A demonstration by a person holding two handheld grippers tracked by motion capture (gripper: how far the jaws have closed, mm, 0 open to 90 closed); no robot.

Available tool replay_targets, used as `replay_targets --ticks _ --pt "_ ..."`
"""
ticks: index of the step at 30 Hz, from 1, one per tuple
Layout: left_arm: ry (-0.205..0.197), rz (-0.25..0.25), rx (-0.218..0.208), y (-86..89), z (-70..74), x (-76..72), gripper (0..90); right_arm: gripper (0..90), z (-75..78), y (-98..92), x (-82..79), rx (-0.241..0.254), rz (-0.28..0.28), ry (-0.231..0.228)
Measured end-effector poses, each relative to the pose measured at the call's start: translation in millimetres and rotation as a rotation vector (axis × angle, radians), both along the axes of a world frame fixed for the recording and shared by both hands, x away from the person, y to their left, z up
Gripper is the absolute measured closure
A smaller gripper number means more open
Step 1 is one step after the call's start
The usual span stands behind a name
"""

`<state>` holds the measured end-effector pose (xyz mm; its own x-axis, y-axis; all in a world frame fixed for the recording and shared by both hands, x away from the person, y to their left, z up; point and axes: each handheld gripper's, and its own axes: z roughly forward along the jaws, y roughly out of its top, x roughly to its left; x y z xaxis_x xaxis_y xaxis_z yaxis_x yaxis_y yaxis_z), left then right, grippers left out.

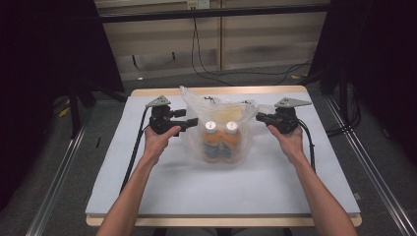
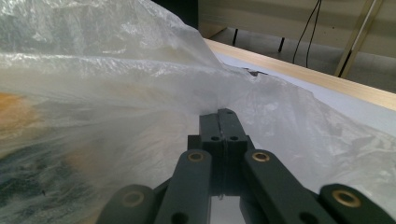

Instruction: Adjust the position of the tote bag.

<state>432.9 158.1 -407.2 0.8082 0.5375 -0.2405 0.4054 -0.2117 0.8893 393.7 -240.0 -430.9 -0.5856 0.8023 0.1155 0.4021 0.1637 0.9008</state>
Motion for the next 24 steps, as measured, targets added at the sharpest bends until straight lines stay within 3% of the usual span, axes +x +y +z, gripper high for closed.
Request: replay_targets --ticks 2,7,12,15,19,21,22,24 --pt "-0.011 0.017 -0.001 -1.4 0.6 0.8 23.8 90.0 3.2 0.0 -0.8 0.015 0.006 -0.008" --pt "0.002 0.008 -0.072 -2.4 4.9 1.3 23.2 90.0 16.5 2.2 -2.6 0.046 0.019 -0.033" --pt "-0.04 0.007 -0.041 -2.7 15.4 -3.5 22.4 90.0 28.3 8.1 -4.8 0.05 0.047 -0.056" --pt "-0.048 -0.007 -0.059 -1.1 19.9 -5.6 23.3 90.0 36.1 11.7 -7.5 0.055 0.063 -0.074" --pt "-0.082 -0.04 -0.064 -2.0 23.8 -12.2 38.3 90.0 46.0 14.5 -13.7 0.054 0.088 -0.097" --pt "-0.089 -0.063 -0.06 -3.6 25.1 -15.3 50.2 90.0 50.6 14.9 -17.4 0.057 0.095 -0.109" --pt "-0.101 -0.074 -0.039 -4.3 26.2 -17.3 58.7 90.0 53.0 14.9 -19.4 0.061 0.096 -0.113" --pt "-0.123 -0.097 -0.039 -6.0 27.0 -20.8 75.6 90.0 57.3 14.8 -23.5 0.065 0.102 -0.129"
